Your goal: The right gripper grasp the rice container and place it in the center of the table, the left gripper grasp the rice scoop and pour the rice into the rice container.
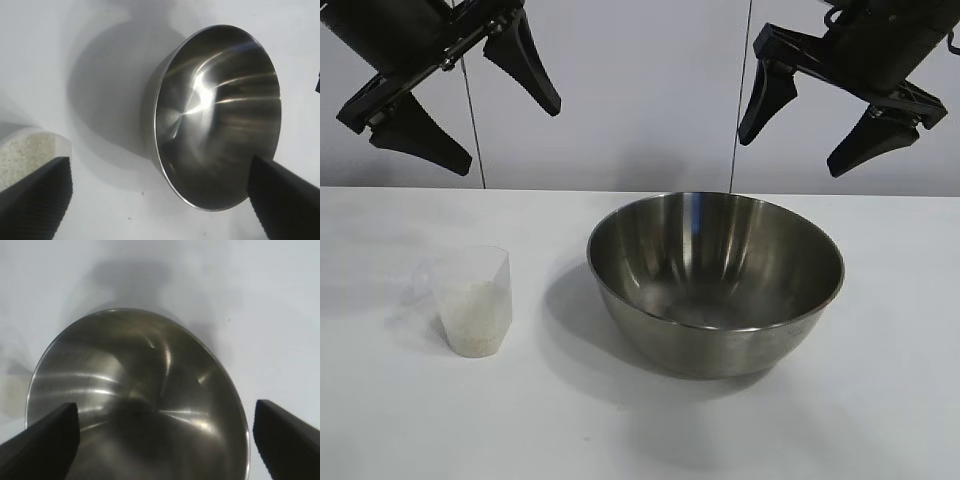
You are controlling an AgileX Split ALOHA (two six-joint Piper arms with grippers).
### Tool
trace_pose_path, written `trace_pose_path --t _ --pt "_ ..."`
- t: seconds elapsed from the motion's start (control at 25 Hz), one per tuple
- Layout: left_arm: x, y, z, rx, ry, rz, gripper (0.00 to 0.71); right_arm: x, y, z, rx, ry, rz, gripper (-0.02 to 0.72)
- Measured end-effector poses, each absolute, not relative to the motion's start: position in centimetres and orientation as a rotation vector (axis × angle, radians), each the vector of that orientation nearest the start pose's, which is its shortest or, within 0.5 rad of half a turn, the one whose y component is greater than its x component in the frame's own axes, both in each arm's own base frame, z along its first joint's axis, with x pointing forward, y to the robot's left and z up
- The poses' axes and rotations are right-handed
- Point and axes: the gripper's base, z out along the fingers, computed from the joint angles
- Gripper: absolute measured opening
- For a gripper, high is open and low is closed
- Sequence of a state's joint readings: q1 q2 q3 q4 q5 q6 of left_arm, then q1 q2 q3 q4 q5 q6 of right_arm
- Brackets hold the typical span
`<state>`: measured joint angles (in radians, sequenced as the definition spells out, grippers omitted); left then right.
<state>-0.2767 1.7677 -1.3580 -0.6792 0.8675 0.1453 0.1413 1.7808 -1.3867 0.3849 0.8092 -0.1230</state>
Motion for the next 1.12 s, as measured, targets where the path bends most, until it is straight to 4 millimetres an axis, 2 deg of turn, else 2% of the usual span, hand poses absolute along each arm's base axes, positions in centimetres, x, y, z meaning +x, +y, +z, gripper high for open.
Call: trace_pose_path --t 0.32,0.64,0.92,1.0,1.12 --pt "35.0 -14.5 26.4 0.098 2.686 -0.861 0.683 37.4 7.8 25.8 -0.097 2.685 0.454 0.652" --pt "35.0 -14.5 26.4 0.098 2.686 -0.861 0.683 36.4 6.9 24.8 -0.174 2.78 0.303 0.652" --pt "35.0 -14.5 26.4 0.098 2.686 -0.861 0.683 35.1 6.5 19.9 -0.102 2.806 0.292 0.652" --pt "35.0 -14.5 26.4 0.098 2.686 -0.861 0.683 35.0 6.6 18.2 -0.064 2.827 0.312 0.652" --pt "35.0 -14.5 26.4 0.098 2.686 -0.861 0.683 35.4 6.8 16.7 -0.025 2.837 0.342 0.652"
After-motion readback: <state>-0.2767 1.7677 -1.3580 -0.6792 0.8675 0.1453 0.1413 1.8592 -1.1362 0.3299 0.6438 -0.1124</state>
